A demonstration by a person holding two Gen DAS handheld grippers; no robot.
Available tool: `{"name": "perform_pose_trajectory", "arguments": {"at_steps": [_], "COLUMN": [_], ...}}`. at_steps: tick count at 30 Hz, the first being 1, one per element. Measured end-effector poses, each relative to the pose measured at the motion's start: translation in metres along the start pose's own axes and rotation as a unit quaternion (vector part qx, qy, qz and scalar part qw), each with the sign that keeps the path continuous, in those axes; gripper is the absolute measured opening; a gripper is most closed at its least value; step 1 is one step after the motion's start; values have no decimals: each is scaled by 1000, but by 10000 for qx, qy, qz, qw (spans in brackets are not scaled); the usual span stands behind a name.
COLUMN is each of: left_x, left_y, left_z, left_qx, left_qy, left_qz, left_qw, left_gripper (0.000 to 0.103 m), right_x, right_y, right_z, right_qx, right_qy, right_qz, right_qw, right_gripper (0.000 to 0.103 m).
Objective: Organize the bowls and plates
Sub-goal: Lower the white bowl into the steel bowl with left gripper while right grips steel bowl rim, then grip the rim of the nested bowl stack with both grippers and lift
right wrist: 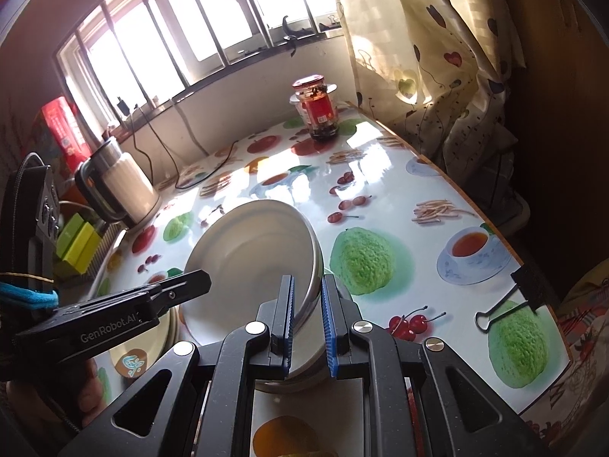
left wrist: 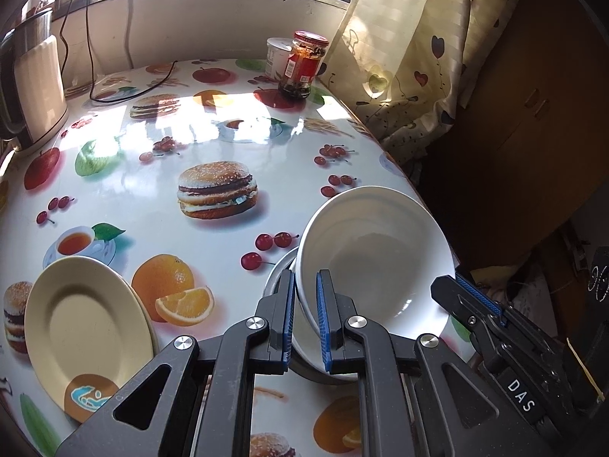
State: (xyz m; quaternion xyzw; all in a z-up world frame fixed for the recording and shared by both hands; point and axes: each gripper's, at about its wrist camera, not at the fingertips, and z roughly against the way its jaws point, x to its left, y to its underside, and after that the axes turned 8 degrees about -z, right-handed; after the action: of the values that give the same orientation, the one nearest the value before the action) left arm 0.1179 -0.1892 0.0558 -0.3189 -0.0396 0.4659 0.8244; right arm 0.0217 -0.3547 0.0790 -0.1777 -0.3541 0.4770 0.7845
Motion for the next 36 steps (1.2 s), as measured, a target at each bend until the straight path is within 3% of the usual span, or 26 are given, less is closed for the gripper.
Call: {"name": "perform_pose_trajectory", "arguments": {"at_steps": [36], "left_x": [5], "left_y": [8], "left_z": [-8], "left_qx": [200], "left_qy": [-53], "left_qz": [82], "left_qw": [9998], "left_gripper": [12], "right_x": [-10], "right_y": [13], "right_z": [-17], "right_qx": [274], "right_qy": [34], "right_qz": [-103], "right_qw": [9996], "right_gripper": [14]}}
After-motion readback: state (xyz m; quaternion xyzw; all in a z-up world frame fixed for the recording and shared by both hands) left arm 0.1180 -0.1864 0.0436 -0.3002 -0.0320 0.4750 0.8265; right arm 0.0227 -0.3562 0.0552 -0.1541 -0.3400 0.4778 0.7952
